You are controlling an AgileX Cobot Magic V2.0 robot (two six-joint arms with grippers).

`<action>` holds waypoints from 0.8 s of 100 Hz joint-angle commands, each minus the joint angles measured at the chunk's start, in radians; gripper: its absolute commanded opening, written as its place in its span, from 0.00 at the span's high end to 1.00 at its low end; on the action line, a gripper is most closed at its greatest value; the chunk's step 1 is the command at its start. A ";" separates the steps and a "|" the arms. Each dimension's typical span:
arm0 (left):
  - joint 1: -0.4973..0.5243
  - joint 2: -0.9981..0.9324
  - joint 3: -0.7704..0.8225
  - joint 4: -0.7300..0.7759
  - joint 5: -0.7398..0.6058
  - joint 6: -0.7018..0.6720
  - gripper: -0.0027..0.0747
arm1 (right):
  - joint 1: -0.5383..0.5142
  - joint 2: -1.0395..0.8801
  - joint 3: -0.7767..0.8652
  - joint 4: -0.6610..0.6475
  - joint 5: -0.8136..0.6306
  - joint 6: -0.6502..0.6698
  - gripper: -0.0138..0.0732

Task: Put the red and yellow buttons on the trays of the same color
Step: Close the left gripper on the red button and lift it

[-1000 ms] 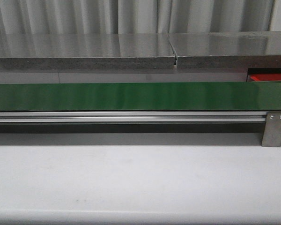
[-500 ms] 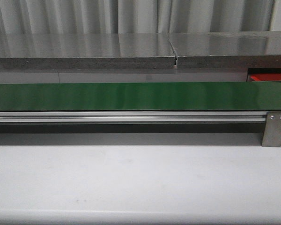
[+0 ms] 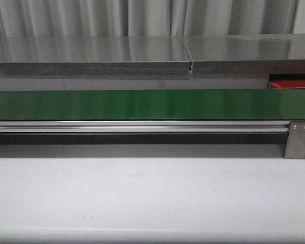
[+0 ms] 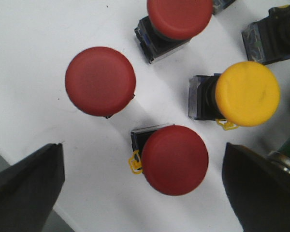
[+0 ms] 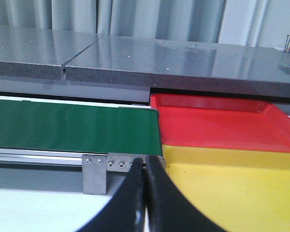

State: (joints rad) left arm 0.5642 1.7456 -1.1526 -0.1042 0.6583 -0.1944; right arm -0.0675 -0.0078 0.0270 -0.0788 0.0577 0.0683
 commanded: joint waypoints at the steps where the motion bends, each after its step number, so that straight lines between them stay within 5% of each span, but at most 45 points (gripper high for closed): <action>1: 0.002 -0.022 -0.037 -0.025 -0.028 -0.003 0.14 | 0.002 -0.020 -0.023 -0.012 -0.073 0.000 0.98; 49: 0.002 0.038 -0.047 -0.037 -0.006 0.002 0.17 | 0.002 -0.020 -0.023 -0.012 -0.073 0.000 0.98; 80: 0.002 0.038 -0.049 -0.037 -0.004 0.002 0.73 | 0.002 -0.020 -0.023 -0.012 -0.073 0.000 0.98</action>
State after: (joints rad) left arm 0.5642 1.8282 -1.1711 -0.1298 0.6720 -0.1912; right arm -0.0675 -0.0095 0.0270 -0.0788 0.0592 0.0683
